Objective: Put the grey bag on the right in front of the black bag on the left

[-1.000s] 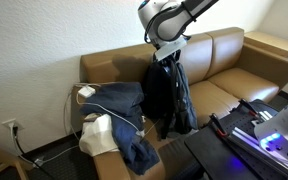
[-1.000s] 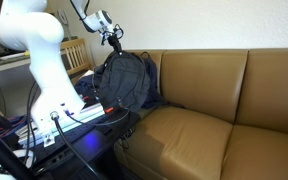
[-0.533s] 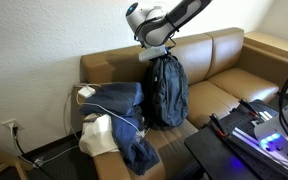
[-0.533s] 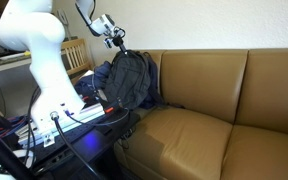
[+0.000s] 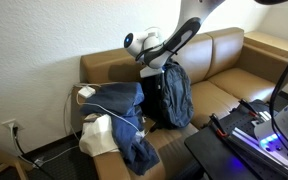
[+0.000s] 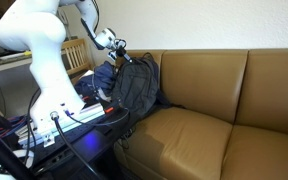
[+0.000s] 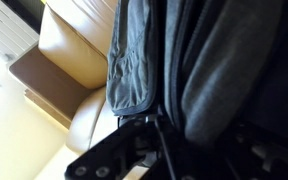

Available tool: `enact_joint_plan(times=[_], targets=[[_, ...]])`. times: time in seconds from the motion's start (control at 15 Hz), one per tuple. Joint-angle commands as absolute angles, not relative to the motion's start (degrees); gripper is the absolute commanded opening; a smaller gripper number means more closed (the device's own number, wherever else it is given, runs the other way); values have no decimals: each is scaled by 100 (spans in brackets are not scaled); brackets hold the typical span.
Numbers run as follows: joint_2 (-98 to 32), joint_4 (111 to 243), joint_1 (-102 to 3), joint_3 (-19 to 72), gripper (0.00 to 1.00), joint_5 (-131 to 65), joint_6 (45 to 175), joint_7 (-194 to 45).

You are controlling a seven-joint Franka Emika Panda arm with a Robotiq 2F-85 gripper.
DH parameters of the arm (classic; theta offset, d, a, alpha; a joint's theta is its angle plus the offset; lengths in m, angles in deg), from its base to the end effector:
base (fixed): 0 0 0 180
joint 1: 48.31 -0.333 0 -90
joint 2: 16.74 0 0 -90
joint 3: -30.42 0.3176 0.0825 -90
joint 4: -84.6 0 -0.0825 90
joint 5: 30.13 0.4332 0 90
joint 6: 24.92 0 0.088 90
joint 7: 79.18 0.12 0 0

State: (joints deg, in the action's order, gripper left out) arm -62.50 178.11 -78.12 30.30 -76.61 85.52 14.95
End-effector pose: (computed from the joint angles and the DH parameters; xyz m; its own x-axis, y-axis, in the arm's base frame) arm 0.6103 0.2798 0.0902 0.7755 -0.3682 0.5128 -0.6215 -0.5877 0.5180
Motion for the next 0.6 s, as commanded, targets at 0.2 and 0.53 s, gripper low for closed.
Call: enact_joint_plan(times=[0.2,0.53], targets=[[-6069,18369,-7596,3292,5,-7837,9018,1561],[-5900,18475,-7583,3256,5,-7861,9519,1957]])
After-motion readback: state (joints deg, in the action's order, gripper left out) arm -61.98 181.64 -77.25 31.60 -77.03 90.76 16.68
